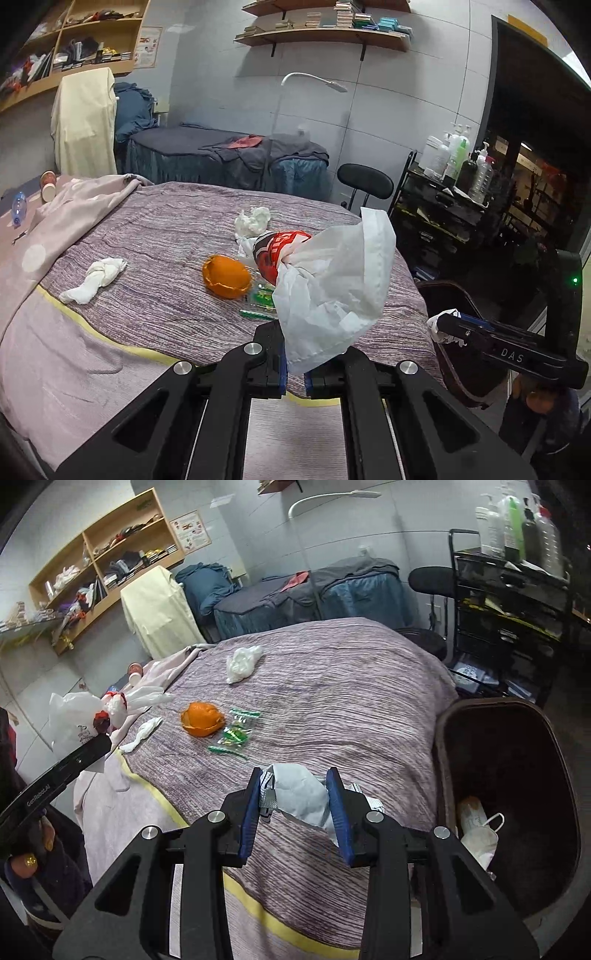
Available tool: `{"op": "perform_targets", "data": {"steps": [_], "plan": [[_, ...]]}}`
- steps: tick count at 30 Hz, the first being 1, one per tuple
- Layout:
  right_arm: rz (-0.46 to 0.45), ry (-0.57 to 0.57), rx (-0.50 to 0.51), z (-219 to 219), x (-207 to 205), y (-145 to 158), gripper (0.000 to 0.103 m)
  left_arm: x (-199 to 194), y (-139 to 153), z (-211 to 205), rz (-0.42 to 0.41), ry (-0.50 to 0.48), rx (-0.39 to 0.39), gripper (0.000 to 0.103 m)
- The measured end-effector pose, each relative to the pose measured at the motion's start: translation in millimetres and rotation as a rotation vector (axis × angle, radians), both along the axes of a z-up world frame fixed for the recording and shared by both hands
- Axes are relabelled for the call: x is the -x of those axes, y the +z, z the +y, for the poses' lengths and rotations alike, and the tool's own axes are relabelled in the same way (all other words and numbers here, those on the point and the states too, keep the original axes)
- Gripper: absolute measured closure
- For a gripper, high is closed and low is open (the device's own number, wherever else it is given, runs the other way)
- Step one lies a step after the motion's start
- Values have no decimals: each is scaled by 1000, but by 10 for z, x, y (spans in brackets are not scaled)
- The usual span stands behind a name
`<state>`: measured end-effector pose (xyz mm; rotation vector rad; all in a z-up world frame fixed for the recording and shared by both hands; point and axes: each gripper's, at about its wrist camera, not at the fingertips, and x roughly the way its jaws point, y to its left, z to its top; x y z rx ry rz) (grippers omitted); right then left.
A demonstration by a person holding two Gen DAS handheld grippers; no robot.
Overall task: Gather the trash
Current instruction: 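Carry the tissue into the bin and open the right tool while the left tool carries the bag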
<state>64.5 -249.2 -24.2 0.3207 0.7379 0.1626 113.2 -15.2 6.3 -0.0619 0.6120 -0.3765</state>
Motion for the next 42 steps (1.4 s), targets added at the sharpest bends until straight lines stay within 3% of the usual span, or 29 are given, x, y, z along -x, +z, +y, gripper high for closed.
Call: {"op": "perform_targets", "data": {"steps": [28,42], "plan": [[47,-340,-36,-1355,446,-320,67,95,-184,-1148,73,-258,10,97],[119,-420,-69,-1650,380,-677,66,96,-310,-1514,115,-344,-15,97]]}}
